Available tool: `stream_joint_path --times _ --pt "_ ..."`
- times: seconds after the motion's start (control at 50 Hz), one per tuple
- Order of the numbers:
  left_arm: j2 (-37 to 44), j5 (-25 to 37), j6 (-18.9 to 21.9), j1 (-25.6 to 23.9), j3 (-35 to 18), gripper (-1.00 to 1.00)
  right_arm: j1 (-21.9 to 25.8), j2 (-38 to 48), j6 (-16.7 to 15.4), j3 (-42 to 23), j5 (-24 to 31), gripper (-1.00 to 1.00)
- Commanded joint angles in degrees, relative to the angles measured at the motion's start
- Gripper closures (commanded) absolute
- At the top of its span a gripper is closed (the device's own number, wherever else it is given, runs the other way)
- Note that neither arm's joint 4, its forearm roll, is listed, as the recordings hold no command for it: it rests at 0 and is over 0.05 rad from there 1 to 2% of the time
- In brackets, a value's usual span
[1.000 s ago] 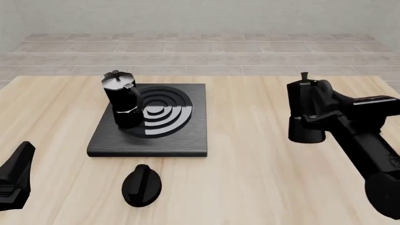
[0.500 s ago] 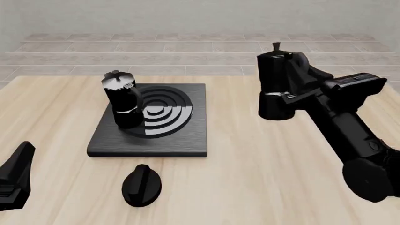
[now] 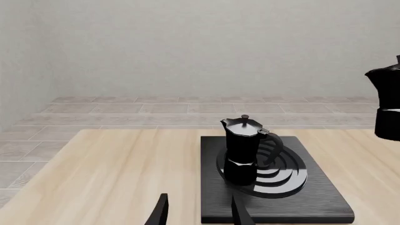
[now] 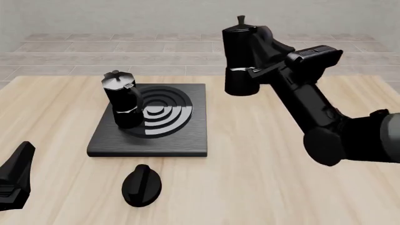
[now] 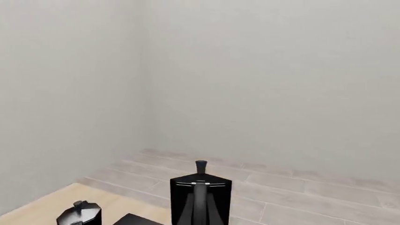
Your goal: Put both moka pots on the stove.
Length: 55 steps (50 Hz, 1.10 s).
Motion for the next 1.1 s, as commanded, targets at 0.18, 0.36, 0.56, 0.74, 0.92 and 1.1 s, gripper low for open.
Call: stream_joint_path --times 0.18,0.36,0.56,0.74,0.92,1.1 --pt "0.0 0.0 0.0 0.0 0.0 -1.0 1.5 9.7 1.7 -16.6 -0.5 1.0" --pt "0.0 0.0 0.0 0.0 0.0 -1.0 1.5 15.6 3.0 -23.2 -0.5 1.0" --pt "0.0 0.0 0.0 0.0 0.0 -1.0 3.0 18.5 5.8 -24.2 -0.5 1.0" --pt "0.0 0.0 0.0 0.0 0.0 -1.0 5.6 22.1 7.8 -24.7 -0.5 1.0" --pt "0.0 0.0 0.0 0.0 0.0 -1.0 7.8 23.2 7.8 -25.6 -0.5 1.0" --pt "0.0 0.0 0.0 0.0 0.0 -1.0 8.4 27.7 7.9 -28.9 -0.5 1.0"
